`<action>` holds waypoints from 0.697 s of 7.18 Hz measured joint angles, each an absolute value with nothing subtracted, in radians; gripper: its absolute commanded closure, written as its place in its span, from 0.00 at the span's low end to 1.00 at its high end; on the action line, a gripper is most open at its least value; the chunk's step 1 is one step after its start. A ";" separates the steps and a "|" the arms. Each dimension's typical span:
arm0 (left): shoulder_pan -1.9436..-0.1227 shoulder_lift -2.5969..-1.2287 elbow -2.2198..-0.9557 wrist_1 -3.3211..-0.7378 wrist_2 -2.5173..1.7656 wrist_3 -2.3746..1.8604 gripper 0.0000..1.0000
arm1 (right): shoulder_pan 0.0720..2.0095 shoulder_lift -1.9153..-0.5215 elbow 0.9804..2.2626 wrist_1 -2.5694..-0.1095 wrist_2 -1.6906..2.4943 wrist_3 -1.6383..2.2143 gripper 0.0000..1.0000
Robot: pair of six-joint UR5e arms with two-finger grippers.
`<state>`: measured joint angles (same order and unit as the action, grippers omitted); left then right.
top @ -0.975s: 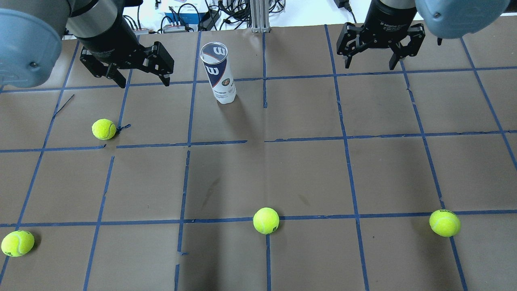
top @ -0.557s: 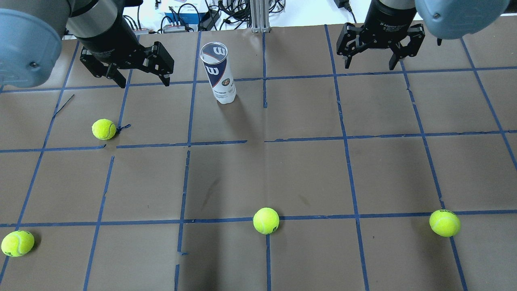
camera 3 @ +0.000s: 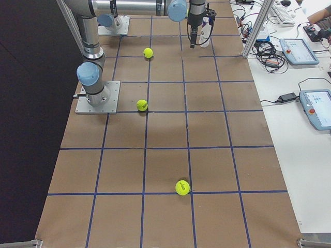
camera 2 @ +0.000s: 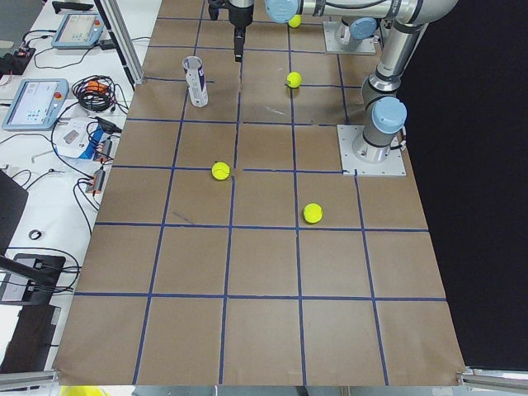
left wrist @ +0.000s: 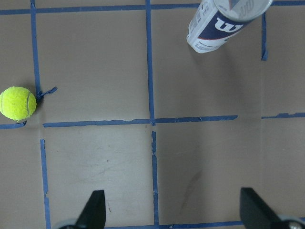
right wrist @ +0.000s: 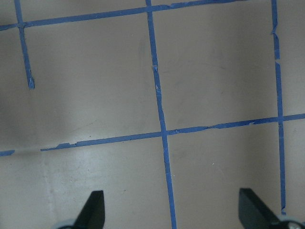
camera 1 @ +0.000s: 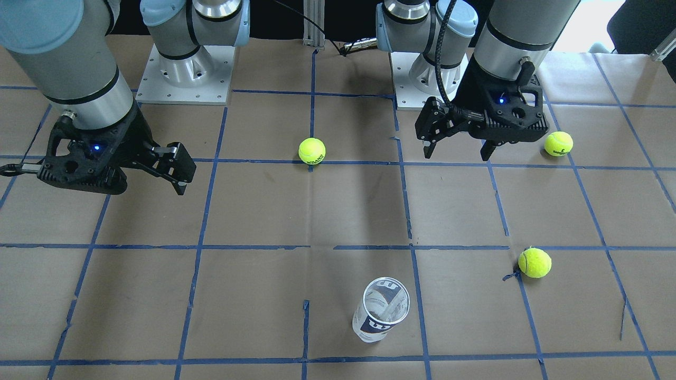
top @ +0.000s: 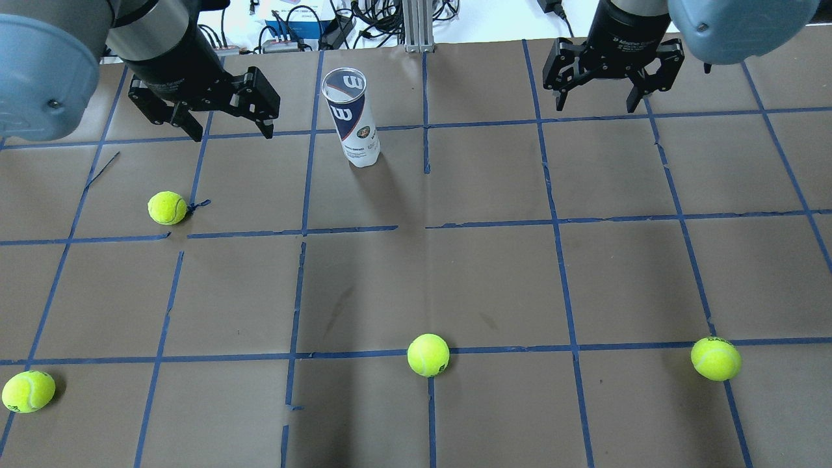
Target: Lift up tennis ball bucket
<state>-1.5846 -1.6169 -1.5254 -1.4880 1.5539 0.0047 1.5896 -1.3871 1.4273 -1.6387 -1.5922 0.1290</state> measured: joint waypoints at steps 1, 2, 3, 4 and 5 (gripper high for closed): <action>-1.584 -1.617 -1.525 -1.488 1.554 0.005 0.00 | 1.588 -1.386 1.429 -1.635 -1.593 0.128 0.00; -1.583 -1.616 -1.525 -1.488 1.556 0.005 0.00 | 1.587 -1.387 1.431 -1.632 -1.593 0.129 0.00; -1.582 -1.614 -1.525 -1.488 1.559 0.005 0.00 | 1.586 -1.388 1.432 -1.631 -1.593 0.129 0.00; -1.581 -1.611 -1.526 -1.489 1.560 0.005 0.00 | 1.586 -1.388 1.433 -1.632 -1.593 0.129 0.00; -1.581 -1.610 -1.526 -1.489 1.561 0.005 0.00 | 1.586 -1.387 1.435 -1.635 -1.592 0.129 0.00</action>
<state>-1.5810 -1.6099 -1.5261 -1.4893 1.5609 0.0046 1.5862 -1.3872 1.4347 -1.6354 -1.5921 0.1292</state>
